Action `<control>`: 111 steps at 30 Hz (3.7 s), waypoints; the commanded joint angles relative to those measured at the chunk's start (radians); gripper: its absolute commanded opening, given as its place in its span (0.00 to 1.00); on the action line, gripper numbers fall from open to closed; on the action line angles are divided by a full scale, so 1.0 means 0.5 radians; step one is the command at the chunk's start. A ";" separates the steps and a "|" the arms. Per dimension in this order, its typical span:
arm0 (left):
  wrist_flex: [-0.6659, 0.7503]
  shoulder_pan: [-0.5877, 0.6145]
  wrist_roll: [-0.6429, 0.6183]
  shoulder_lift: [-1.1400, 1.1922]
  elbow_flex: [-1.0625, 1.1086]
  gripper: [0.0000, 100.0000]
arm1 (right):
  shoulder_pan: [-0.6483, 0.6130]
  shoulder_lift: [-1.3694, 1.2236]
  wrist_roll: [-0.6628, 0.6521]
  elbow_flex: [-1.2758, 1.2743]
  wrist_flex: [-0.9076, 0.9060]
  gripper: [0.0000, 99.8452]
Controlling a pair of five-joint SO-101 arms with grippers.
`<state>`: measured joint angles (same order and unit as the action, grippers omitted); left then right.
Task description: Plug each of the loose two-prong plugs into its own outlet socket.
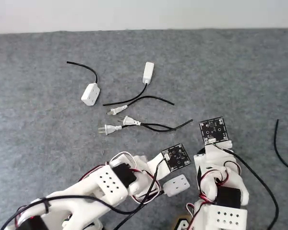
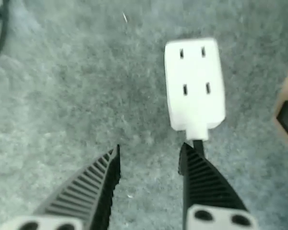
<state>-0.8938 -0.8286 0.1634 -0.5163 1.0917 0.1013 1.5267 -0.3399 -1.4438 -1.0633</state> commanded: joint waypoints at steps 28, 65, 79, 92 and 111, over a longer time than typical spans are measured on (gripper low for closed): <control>-0.083 0.083 0.411 -0.114 -0.311 0.19 | 0.167 0.011 0.104 0.009 0.133 0.04; 0.114 -0.209 -0.052 1.120 -0.910 0.31 | 0.428 0.029 0.221 0.101 0.038 0.04; 0.098 -0.132 -0.758 1.135 -0.956 0.05 | 0.428 0.029 0.227 0.086 0.078 0.04; -0.126 0.555 -0.752 1.108 -0.974 0.04 | 0.422 0.029 0.227 0.086 0.078 0.04; 0.028 0.997 -0.620 0.454 -0.416 0.02 | 0.413 0.029 0.227 0.083 0.078 0.04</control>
<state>-0.9137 -0.3590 -0.1496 -0.3276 0.8892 0.3130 1.5313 -0.2386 -1.4438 -1.0388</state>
